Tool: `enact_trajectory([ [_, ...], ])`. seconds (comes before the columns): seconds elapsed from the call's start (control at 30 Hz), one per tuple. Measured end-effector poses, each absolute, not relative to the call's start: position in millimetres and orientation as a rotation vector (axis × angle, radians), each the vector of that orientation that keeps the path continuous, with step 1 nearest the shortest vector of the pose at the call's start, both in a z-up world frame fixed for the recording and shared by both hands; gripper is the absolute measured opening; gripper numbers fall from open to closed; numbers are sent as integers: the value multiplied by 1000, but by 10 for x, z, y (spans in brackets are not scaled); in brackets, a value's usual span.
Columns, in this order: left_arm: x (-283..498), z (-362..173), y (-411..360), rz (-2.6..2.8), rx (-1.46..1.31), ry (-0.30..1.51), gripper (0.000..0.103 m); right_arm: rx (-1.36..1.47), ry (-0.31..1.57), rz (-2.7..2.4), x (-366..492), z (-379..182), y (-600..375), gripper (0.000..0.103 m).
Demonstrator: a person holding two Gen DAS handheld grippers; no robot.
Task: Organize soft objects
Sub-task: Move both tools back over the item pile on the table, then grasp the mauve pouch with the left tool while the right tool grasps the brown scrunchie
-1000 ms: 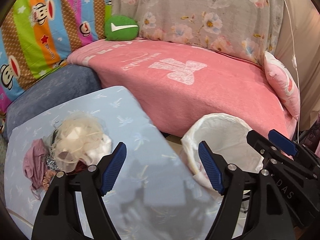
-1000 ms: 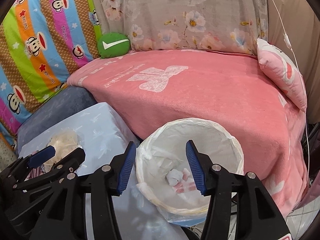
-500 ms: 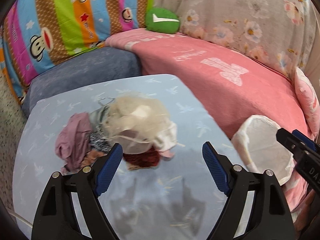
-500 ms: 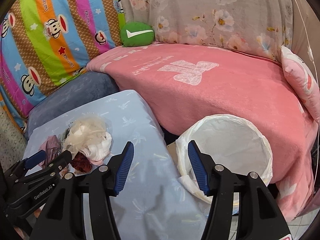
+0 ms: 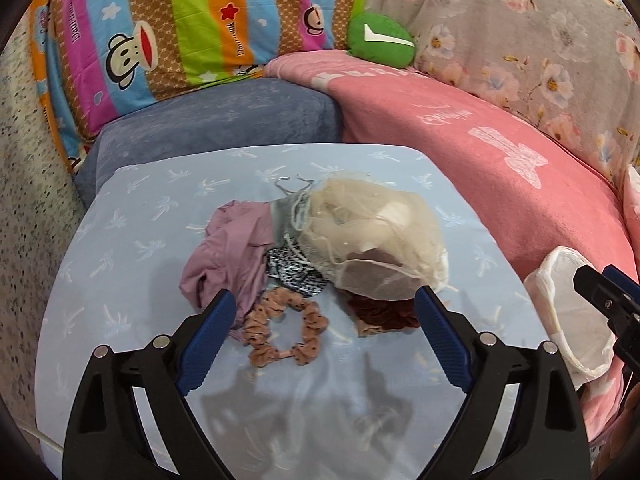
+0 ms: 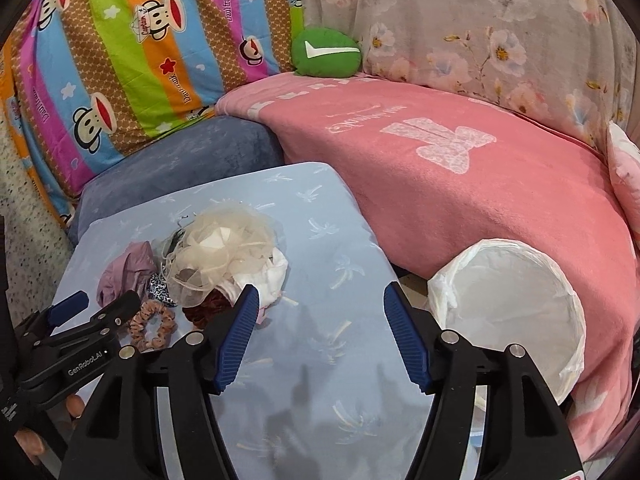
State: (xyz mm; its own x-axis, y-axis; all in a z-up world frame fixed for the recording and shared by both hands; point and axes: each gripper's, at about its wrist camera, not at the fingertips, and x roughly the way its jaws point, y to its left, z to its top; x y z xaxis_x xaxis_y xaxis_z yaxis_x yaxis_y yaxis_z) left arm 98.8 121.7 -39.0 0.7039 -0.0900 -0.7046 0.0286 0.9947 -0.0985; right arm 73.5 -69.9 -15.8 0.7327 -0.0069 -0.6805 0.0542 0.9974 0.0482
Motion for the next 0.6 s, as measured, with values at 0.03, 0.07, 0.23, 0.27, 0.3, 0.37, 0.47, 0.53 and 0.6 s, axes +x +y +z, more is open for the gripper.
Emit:
enact_trajectory([
  [0.03,996,-402,1259,-58,-86,789,89,63,752,-28,748,-176,-662,63],
  [0.07,1004,-414,1302,-54,-90,791,89,59,755,-23,764,-191,-625,63],
  [0.23,1070,-484,1519,-15,-116,807,89,49,774,-3,858,-276,-452,63],
  [0.27,1085,-501,1566,-7,-123,811,89,48,778,0,882,-292,-421,63],
  [0.3,1097,-518,1605,1,-128,814,89,47,781,4,904,-310,-387,63],
  [0.37,1129,-548,1694,14,-141,821,89,44,786,11,942,-340,-332,63],
  [0.47,1170,-600,1810,33,-158,831,89,39,794,21,999,-382,-251,63],
  [0.53,1208,-643,1872,48,-176,845,89,37,799,28,1036,-412,-203,63],
  [0.6,1243,-686,1933,62,-196,857,89,35,804,33,1071,-439,-163,63],
])
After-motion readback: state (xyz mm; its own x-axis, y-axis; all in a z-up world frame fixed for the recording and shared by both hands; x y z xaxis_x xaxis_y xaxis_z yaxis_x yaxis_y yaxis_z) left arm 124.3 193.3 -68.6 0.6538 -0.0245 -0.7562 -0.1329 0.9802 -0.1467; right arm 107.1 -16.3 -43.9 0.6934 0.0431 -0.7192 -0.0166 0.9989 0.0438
